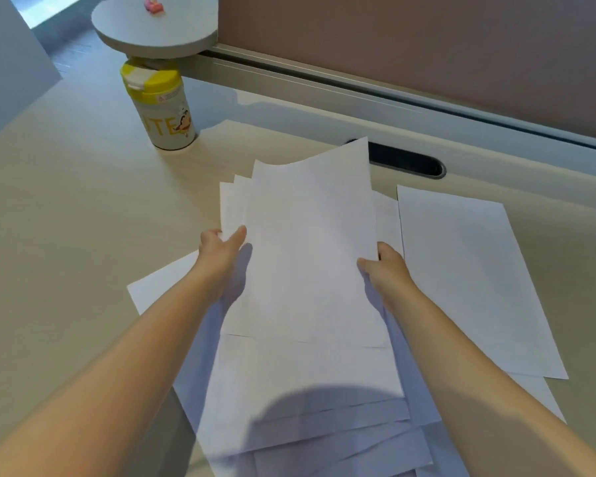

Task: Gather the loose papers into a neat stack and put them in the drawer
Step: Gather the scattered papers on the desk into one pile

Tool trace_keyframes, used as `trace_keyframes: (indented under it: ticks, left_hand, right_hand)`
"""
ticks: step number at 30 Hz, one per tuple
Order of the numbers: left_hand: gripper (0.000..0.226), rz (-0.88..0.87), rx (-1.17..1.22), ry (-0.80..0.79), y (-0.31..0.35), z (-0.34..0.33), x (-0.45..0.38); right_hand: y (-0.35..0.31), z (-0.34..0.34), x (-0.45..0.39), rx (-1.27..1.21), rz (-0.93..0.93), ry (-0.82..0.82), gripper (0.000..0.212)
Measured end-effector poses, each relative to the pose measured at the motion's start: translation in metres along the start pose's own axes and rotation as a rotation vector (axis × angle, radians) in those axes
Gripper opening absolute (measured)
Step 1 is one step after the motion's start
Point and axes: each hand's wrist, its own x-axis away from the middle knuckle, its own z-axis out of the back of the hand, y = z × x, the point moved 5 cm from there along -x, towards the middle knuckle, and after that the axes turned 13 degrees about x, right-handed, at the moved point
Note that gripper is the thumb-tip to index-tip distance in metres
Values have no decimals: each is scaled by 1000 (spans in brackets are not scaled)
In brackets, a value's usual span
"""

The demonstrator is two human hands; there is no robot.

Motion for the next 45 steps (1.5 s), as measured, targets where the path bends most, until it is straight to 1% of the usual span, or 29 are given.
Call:
trace_keyframes:
  ticks: [1, 3, 4, 6, 7, 8, 9, 10, 11, 12, 13, 14, 15, 17, 20, 22, 24, 25, 26, 27, 29, 30, 32, 34, 35, 39, 42, 44, 45]
  left_hand:
    - [53, 2, 52, -5, -1, 4, 3]
    - [25, 102, 169, -74, -9, 14, 6]
    - [13, 153, 162, -145, -13, 18, 7]
    - [2, 193, 64, -263, -19, 25, 9]
    - [7, 186, 32, -289, -21, 25, 11]
    - [15, 154, 8, -274, -22, 25, 12]
    - [19, 99, -19, -212, -20, 25, 12]
    - [21, 36, -53, -121, -18, 27, 13]
    - [23, -26, -72, -32, -15, 28, 13]
    - [26, -66, -85, 37, -13, 29, 13]
    - [28, -94, -95, 83, -11, 31, 12]
    - [30, -111, -105, 111, -10, 34, 9]
    - [30, -116, -115, 116, -10, 35, 6]
    - [30, -84, -122, 71, -14, 36, 1]
    - [29, -4, -3, -63, -21, 32, -3]
    - [32, 22, 47, -96, -25, 28, -2]
    - [34, -6, 18, -65, -24, 27, 0]
    - [33, -36, -20, -31, -23, 27, 1]
    - [32, -62, -59, 4, -21, 30, 2]
    - [31, -87, -86, 35, -19, 32, 3]
    - [29, -121, -119, 79, -18, 38, 2]
    - [28, -127, -133, 98, -17, 40, 2]
    - [27, -135, -180, 137, -14, 44, 3]
    - [24, -161, -225, 186, -10, 50, 5]
    - [24, -168, -246, 206, -9, 52, 5]
    - [27, -179, -291, 218, -5, 62, 7]
    - [29, -193, -303, 208, -2, 67, 9]
    - [30, -209, -260, 205, 1, 69, 10]
    - [30, -213, -220, 202, 2, 70, 11]
  right_hand:
    - [-2, -5, 2, 12, 5, -13, 32]
    - [-1, -10, 5, 14, 7, -19, 30]
    - [2, -11, 5, 9, 5, -8, 28]
    - [6, -9, 5, 8, -6, 18, 26]
    - [7, -9, 7, 13, -6, 22, 24]
    - [8, -9, 7, 34, 7, 22, 21]
    - [7, -9, 9, 80, 24, 27, 15]
    - [5, -7, 10, 151, 60, 50, 17]
    - [2, -4, 9, 255, 109, 93, 20]
    - [1, -1, 7, 408, 151, 119, 15]
    - [1, 2, 6, 586, 186, 122, 19]
    - [4, 3, 4, 764, 185, 86, 38]
    - [10, 4, 2, 871, 160, 36, 53]
    - [22, 2, 3, 986, 120, -59, 64]
    - [26, -10, 14, 1014, 192, -142, 63]
    - [20, -18, 20, 874, 212, -180, 60]
    - [13, -16, 19, 708, 232, -99, 49]
    - [11, -11, 16, 697, 253, 2, 43]
    - [11, -4, 15, 764, 252, 101, 41]
    - [13, 1, 12, 867, 226, 152, 45]
    - [24, 12, 8, 1047, 124, 122, 65]
    - [28, 15, 8, 1076, 90, 84, 74]
    - [29, 17, 8, 1076, 70, 49, 81]
    - [27, 16, 10, 1090, 65, 56, 75]
    - [25, 15, 11, 1104, 59, 70, 68]
    - [11, 10, 21, 1193, 163, 185, 27]
    - [4, 1, 27, 1284, 247, 200, 22]
    - [-1, 4, 27, 1179, 261, 251, 15]
    - [-5, 8, 26, 1051, 249, 277, 18]
